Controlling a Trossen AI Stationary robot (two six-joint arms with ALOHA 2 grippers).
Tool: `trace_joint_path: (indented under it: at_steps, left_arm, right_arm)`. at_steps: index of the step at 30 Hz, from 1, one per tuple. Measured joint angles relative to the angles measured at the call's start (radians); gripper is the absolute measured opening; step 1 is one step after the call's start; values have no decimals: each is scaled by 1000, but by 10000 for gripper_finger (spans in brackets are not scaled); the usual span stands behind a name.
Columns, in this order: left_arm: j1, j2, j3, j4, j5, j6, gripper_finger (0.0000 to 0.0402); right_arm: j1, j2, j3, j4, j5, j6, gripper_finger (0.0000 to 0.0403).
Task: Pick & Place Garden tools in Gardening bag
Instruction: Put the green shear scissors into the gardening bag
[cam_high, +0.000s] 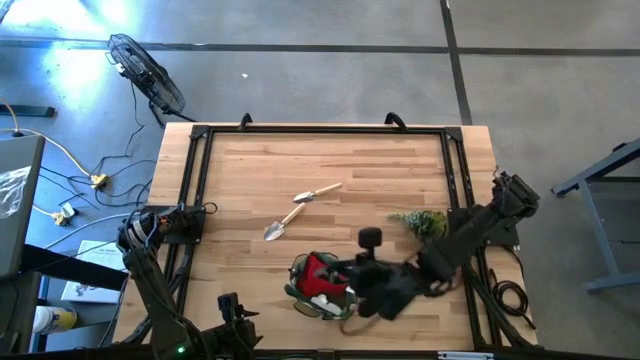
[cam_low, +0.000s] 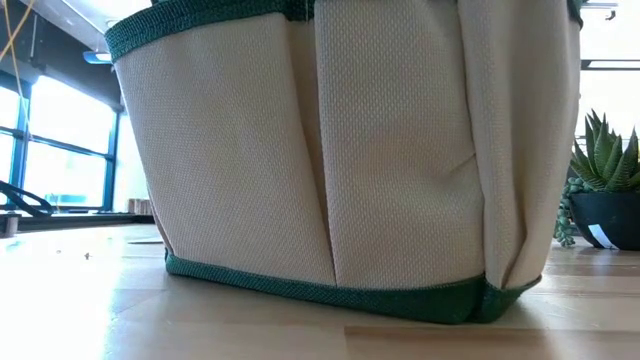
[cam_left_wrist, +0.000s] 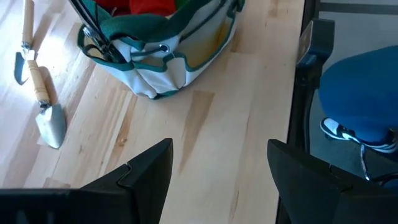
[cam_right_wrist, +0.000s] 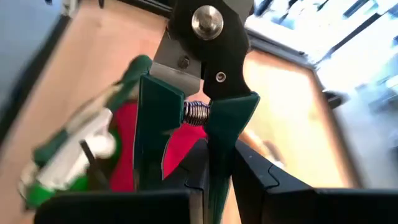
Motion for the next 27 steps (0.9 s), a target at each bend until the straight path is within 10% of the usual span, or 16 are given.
trace_joint_path:
  at_steps: [13,27]
  left_arm:
    - [16,0,0,29,-152,0,251]
    - [153,48,2,235,33,-1,251]
  right_arm:
    - [192,0,0,-158,573,-175,33]
    - [188,0,0,-570,603,25,33]
